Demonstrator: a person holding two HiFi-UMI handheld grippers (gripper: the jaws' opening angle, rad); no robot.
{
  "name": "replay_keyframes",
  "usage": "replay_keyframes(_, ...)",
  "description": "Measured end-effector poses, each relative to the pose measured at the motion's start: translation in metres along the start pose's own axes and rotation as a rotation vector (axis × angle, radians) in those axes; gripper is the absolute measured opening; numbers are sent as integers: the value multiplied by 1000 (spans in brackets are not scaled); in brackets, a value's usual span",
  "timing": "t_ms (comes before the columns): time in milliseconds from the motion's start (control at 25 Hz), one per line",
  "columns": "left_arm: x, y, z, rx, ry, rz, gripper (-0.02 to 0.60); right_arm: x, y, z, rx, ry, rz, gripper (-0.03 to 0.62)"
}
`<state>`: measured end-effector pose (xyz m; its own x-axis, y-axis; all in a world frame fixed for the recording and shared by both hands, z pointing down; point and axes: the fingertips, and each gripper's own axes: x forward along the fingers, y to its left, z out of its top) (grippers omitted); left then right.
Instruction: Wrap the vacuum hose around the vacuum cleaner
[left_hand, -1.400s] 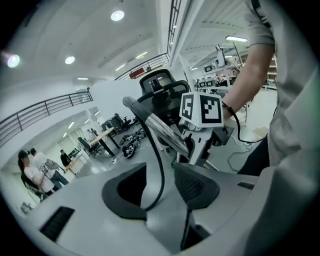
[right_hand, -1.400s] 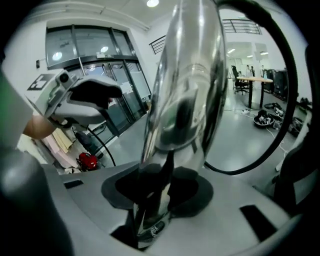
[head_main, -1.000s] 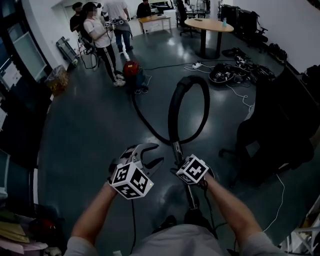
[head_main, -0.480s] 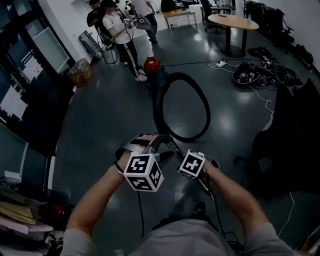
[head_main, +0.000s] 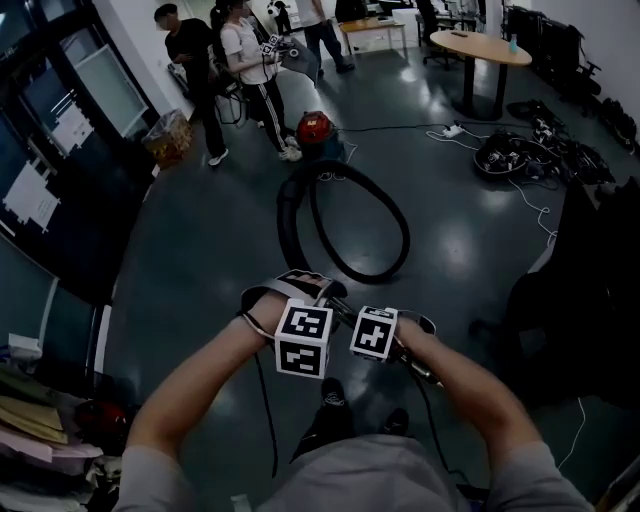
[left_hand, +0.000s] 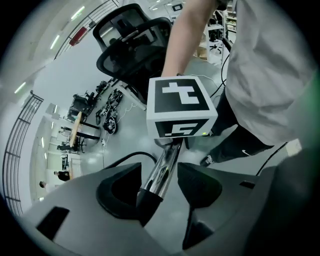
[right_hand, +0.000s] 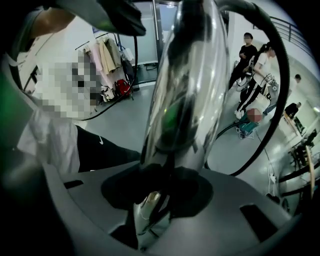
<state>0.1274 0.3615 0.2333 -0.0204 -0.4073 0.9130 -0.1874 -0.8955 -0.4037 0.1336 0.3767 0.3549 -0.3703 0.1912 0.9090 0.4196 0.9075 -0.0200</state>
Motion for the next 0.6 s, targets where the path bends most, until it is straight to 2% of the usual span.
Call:
replay_keyframes(160, 29, -3, -8, 71, -23, -67, 216, 11, -11, -9, -15, 81, -8, 140)
replay_keyframes(320, 47, 5, -39, 121, -49, -122, 216, 13, -33, -3, 36, 143, -12, 140)
replay_keyframes(480, 60, 20, -68, 126, -115, -155, 216, 15, -55, 9, 88, 192, -27, 140)
replay_keyframes(600, 70, 31, -84, 121, -174, -181, 216, 17, -71, 18, 147, 191, -52, 140)
